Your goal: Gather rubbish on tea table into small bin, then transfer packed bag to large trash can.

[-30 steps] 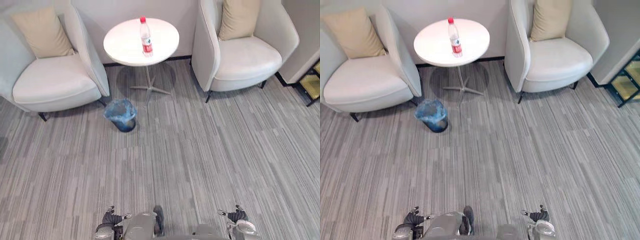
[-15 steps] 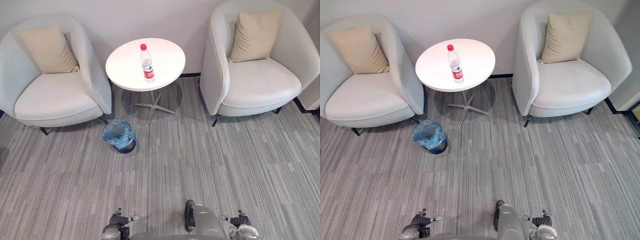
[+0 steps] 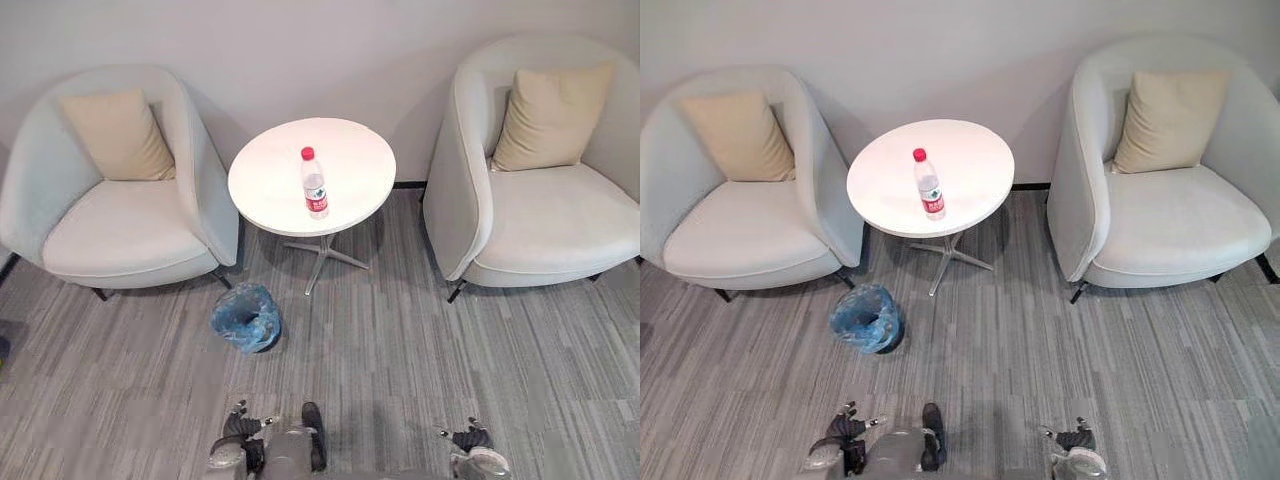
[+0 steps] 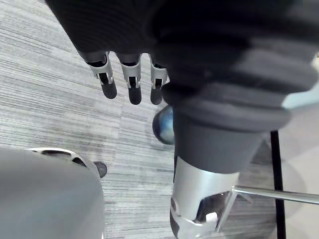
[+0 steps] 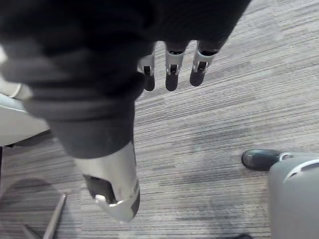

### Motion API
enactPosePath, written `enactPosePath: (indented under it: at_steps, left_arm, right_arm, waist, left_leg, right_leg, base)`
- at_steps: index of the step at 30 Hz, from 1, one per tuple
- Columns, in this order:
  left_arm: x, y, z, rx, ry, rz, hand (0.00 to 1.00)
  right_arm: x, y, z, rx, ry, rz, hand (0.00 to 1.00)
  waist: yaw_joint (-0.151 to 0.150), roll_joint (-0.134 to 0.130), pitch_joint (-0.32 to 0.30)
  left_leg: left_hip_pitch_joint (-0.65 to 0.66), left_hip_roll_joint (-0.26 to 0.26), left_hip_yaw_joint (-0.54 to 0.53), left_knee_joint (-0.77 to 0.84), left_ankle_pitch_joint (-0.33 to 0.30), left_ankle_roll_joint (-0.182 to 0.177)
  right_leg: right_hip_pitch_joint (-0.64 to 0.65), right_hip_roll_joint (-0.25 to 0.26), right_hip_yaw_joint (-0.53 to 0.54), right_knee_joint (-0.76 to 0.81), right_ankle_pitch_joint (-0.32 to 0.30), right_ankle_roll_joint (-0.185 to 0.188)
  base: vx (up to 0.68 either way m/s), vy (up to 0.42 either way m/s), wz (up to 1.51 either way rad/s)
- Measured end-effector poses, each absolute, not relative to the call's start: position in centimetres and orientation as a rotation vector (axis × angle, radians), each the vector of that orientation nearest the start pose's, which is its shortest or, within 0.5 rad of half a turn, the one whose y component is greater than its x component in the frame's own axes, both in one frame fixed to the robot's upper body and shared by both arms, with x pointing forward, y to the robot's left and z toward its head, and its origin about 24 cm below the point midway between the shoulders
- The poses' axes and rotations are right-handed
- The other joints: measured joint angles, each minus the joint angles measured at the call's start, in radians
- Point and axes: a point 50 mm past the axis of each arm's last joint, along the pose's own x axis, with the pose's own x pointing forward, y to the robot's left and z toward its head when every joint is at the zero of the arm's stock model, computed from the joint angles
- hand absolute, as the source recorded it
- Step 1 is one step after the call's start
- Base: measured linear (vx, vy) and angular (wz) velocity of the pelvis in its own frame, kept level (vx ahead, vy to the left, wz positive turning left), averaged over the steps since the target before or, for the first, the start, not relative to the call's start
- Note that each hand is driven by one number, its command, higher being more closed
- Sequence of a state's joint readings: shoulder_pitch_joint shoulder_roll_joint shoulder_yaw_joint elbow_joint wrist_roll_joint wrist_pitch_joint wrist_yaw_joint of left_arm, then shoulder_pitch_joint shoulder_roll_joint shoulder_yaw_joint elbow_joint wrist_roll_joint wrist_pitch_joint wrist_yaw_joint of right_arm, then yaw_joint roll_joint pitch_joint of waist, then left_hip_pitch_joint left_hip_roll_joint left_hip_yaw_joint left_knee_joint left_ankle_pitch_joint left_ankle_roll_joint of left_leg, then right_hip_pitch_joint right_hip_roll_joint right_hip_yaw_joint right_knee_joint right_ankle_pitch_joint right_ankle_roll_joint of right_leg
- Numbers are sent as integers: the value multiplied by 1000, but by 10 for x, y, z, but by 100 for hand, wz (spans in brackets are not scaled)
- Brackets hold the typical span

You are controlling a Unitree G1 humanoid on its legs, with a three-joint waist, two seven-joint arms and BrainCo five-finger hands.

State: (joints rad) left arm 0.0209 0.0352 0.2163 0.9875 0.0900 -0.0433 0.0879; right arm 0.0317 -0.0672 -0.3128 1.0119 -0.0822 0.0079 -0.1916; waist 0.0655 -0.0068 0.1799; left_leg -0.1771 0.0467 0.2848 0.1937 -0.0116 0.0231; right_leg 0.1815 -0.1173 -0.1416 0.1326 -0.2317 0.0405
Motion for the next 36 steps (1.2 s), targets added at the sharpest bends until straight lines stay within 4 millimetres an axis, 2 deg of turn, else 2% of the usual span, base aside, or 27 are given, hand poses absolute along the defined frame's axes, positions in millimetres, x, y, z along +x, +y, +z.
enactPosePath:
  at_steps: [1, 2, 4, 5, 6, 7, 8, 9, 10, 12, 13, 14, 15, 16, 18, 19, 20, 21, 22, 23, 24, 25, 28, 29, 30, 33, 36]
  left_arm:
    - [132, 197, -147, 54, 959, 257, 0]
    - [131, 197, -148, 58, 962, 253, 0]
    - [131, 198, -148, 67, 965, 249, 0]
    - [128, 199, -149, 96, 985, 224, 0]
    - [127, 199, -150, 108, 993, 211, 0]
    - [126, 199, -150, 108, 997, 211, 0]
    - [125, 198, -151, 107, 1006, 212, 0]
    - [124, 198, -151, 104, 1011, 214, 0]
    - [123, 198, -152, 102, 1012, 216, 0]
    - [125, 194, -152, 87, 1008, 216, 0]
    - [123, 192, -153, 77, 1014, 220, 0]
    - [120, 193, -153, 76, 1019, 224, 0]
    - [118, 195, -154, 78, 1024, 229, 0]
    - [115, 188, -156, 41, 1037, 239, 0]
    - [113, 183, -157, 15, 1043, 246, 0]
    - [114, 181, -157, 8, 1043, 241, 0]
    - [115, 178, -157, 2, 1038, 238, 0]
    - [119, 181, -155, -2, 1019, 252, 0]
    - [120, 181, -154, -4, 1015, 256, 0]
    - [119, 182, -154, -4, 1014, 259, 0]
    - [120, 181, -154, -6, 1009, 259, 0]
    - [120, 181, -154, -6, 1009, 258, 0]
    - [122, 180, -153, -7, 1004, 256, 0]
    - [122, 178, -153, -10, 1003, 253, 0]
    - [122, 176, -154, -14, 1007, 247, 0]
    - [120, 180, -154, 6, 1012, 245, 0]
    - [119, 181, -154, 14, 1016, 242, 0]
  right_arm:
    - [111, -227, -151, -81, 1051, -465, 0]
    - [112, -230, -150, -91, 1046, -466, 0]
    - [115, -232, -148, -101, 1033, -464, 0]
    - [114, -230, -149, -113, 1041, -447, 0]
    - [108, -230, -150, -115, 1055, -442, 0]
    - [106, -230, -151, -117, 1059, -438, 0]
    - [106, -229, -151, -115, 1060, -427, 0]
    - [108, -229, -150, -115, 1054, -425, 0]
    - [109, -229, -150, -115, 1052, -425, 0]
    - [112, -229, -149, -116, 1038, -426, 0]
    - [111, -229, -149, -116, 1038, -426, 0]
    - [110, -229, -149, -114, 1041, -426, 0]
    - [107, -228, -150, -111, 1051, -426, 0]
    - [105, -230, -151, -116, 1060, -431, 0]
    - [108, -230, -150, -114, 1050, -430, 0]
    - [108, -229, -150, -110, 1050, -432, 0]
    - [104, -227, -151, -104, 1058, -432, 0]
    - [99, -226, -153, -106, 1068, -429, 0]
    - [100, -226, -152, -105, 1064, -430, 0]
    - [100, -226, -152, -103, 1062, -432, 0]
    - [99, -226, -152, -90, 1062, -442, 0]
    - [100, -225, -151, -87, 1055, -443, 0]
    - [103, -223, -150, -73, 1039, -444, 0]
    - [103, -223, -150, -71, 1040, -446, 0]
    - [103, -229, -149, -84, 1033, -455, 0]
    - [100, -222, -151, -71, 1050, -446, 0]
    - [100, -219, -152, -64, 1051, -441, 0]
  waist:
    - [4, -14, -2]
    - [5, -14, -3]
    - [7, -13, -3]
    - [-4, -13, -4]
    - [-3, -13, -4]
    - [-4, -12, -3]
    - [-8, -9, -2]
    - [-25, -2, -2]
    - [-29, 2, -1]
    - [-31, 19, 5]
    - [-34, 20, 4]
    - [-34, 13, 0]
    - [-39, -7, -6]
    - [-42, 24, -14]
    - [-36, 38, -19]
    - [-51, 48, -17]
    - [-52, 49, -17]
    - [-49, 44, -14]
    - [-46, 44, -14]
    - [-44, 38, -11]
    - [-43, 44, -10]
    - [-42, 46, -10]
    - [-32, 50, -13]
    - [-24, 55, -16]
    - [-23, 74, -28]
    - [-21, 38, -35]
    - [-21, 34, -39]
  left_leg:
    - [0, -13, 10, 23, -37, 9]
    - [12, -22, 13, 33, -68, 14]
    - [66, -46, 21, 20, -116, 19]
    - [132, -70, 12, 4, -157, 21]
    - [184, -84, 6, 2, -173, 31]
    - [204, -87, 1, -1, -180, 34]
    - [243, -91, -17, -15, -182, 34]
    - [270, -85, -40, -25, -182, 35]
    - [279, -77, -49, -26, -182, 35]
    - [320, -46, -80, -36, -183, 33]
    - [334, -31, -101, -40, -188, 23]
    - [339, -31, -110, -40, -195, 8]
    - [345, -40, -136, -40, -213, -24]
    - [356, -7, -169, -41, -231, -54]
    - [354, 27, -172, -27, -222, -70]
    - [341, 47, -176, 22, -221, -77]
    - [315, 63, -175, 104, -221, -83]
    - [231, 105, -167, 317, -204, -115]
    - [200, 124, -158, 394, -204, -129]
    - [164, 155, -128, 486, -204, -128]
    - [134, 185, -82, 540, -207, -123]
    - [119, 193, -63, 541, -210, -117]
    - [85, 193, -23, 398, -212, -100]
    - [83, 182, -28, 273, -185, -98]
    - [100, 160, -53, 138, -100, -107]
    - [142, 109, -44, 59, -74, -94]
    - [163, 79, -30, 21, -67, -83]
  right_leg:
    - [-3, -19, 19, 26, 0, 1]
    - [-17, -28, 39, 79, -3, 5]
    - [-105, -53, 100, 330, -9, 48]
    - [-220, -80, 138, 625, 35, 161]
    - [-300, -89, 149, 798, 11, 157]
    - [-326, -93, 140, 837, 0, 149]
    - [-373, -92, 112, 867, -18, 122]
    - [-412, -80, 80, 840, -45, 96]
    - [-429, -69, 72, 811, -56, 78]
    - [-464, -18, 61, 628, -67, 53]
    - [-467, 5, 72, 472, -44, 46]
    - [-462, 16, 87, 390, -7, 41]
    - [-459, 15, 110, 299, 135, 22]
    - [-450, 37, 88, 317, 136, -11]
    - [-441, 57, 67, 318, 101, -33]
    - [-407, 65, 37, 299, 90, -46]
    - [-372, 72, 22, 276, 84, -54]
    - [-306, 80, -2, 237, 75, -65]
    - [-283, 82, -16, 227, 72, -69]
    - [-256, 87, -26, 216, 67, -74]
    - [-228, 90, -31, 200, 62, -76]
    - [-215, 89, -31, 191, 61, -75]
    - [-198, 76, -21, 178, 55, -62]
    - [-195, 75, -16, 183, 51, -52]
    - [-208, 78, -11, 204, 38, -30]
    - [-201, 42, 9, 179, 42, 1]
    - [-198, 22, 26, 164, 50, 13]
  base:
    - [367, 193, 9]
    - [356, 198, -7]
    - [341, 208, -12]
    - [513, 241, 14]
    - [533, 208, 31]
    - [478, 99, 36]
    - [382, 16, 49]
    - [369, -13, 54]
    - [346, -75, 52]
    - [364, -165, 55]
    - [317, -191, 65]
    - [334, -225, 70]
    - [363, -228, 59]
    - [439, -297, 42]
    - [322, -263, 23]
    - [252, -252, 43]
    - [277, -289, 63]
    - [206, -226, 49]
    - [168, -192, 37]
    - [135, -132, 17]
    - [108, -102, 11]
    - [84, -51, 5]
    - [79, 41, -7]
    - [127, 154, -3]
    - [139, 172, 0]
    - [112, 135, 0]
    - [32, 111, -9]
